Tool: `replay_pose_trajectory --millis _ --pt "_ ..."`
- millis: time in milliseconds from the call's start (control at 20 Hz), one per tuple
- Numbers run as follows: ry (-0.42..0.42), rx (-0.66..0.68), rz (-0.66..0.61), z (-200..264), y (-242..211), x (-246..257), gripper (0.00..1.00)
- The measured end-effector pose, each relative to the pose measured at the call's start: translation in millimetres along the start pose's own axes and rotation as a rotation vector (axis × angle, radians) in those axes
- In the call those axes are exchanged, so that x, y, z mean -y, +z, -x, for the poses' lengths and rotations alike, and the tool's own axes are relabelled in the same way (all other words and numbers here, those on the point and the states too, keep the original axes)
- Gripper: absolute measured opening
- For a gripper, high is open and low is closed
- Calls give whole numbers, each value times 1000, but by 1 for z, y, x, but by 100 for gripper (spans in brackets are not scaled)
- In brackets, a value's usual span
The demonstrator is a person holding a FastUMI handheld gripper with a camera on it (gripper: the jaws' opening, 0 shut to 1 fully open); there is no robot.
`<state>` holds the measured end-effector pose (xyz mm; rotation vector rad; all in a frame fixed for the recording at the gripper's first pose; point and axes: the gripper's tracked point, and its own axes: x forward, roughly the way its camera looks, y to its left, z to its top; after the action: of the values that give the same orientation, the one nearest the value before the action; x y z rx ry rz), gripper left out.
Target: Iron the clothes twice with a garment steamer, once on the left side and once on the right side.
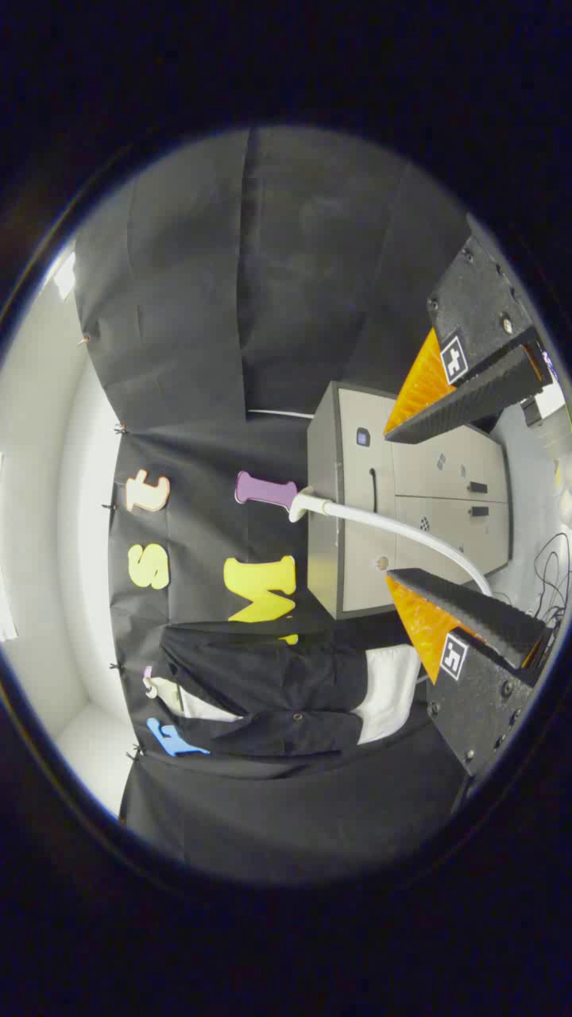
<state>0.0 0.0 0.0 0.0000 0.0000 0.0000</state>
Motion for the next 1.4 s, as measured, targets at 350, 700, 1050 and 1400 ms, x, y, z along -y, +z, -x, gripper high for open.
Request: replay_pose_trajectory --millis 350,700,1050,1400 --pt "-25 6 -21 6 4 6 99" --pt "16 7 -12 5 2 -8 99" --pt "10 6 -25 -6 10 -14 98" --pt "8 -25 -32 -43 29 -7 99"
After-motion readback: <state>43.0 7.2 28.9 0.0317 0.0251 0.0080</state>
